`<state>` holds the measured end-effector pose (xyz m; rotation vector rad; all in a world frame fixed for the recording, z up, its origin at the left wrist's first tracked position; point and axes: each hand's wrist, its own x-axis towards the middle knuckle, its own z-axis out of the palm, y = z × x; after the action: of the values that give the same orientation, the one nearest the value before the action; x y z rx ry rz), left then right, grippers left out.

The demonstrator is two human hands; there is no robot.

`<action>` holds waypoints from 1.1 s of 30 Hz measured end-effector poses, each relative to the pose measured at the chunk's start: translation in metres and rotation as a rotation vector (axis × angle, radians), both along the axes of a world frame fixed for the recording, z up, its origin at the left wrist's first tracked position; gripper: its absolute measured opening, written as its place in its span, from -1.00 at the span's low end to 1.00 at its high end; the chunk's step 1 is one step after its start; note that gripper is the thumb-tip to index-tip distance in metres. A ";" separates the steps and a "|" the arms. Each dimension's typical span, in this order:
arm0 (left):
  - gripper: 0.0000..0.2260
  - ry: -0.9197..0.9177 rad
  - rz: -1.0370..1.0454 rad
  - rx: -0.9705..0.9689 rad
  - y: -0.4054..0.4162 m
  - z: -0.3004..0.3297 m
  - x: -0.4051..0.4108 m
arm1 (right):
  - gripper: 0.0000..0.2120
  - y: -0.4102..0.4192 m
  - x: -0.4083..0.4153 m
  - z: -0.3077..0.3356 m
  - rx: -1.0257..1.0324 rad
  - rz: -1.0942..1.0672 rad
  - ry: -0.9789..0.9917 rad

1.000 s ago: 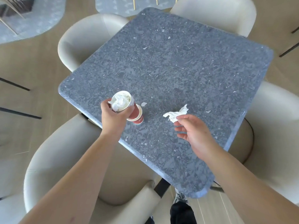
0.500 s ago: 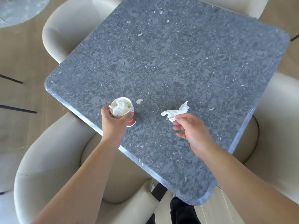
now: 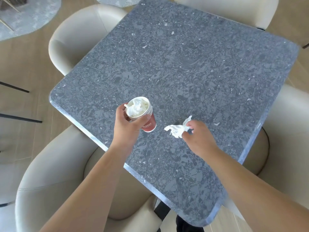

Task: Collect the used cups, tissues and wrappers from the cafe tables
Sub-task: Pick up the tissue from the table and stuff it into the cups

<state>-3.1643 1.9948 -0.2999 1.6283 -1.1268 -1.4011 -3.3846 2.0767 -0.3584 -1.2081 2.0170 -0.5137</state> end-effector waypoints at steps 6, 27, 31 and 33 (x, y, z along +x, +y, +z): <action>-0.14 -0.016 0.000 0.015 0.004 -0.001 -0.002 | -0.47 -0.015 0.009 -0.019 0.082 0.202 0.282; -0.36 -0.008 -0.192 -0.065 0.025 0.038 0.016 | -0.95 -0.018 0.030 0.093 -0.356 0.117 0.343; -0.43 -0.055 -0.300 -0.139 0.039 0.047 0.021 | -0.94 -0.021 0.051 0.156 -0.577 0.118 0.375; -0.42 -0.059 -0.351 -0.175 0.045 0.052 0.023 | -0.91 -0.017 0.063 0.176 -0.585 0.161 0.386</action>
<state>-3.1410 2.0400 -0.2477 1.4021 -1.5822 -1.4268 -3.3212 2.0596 -0.1821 -1.9274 2.1237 -0.8835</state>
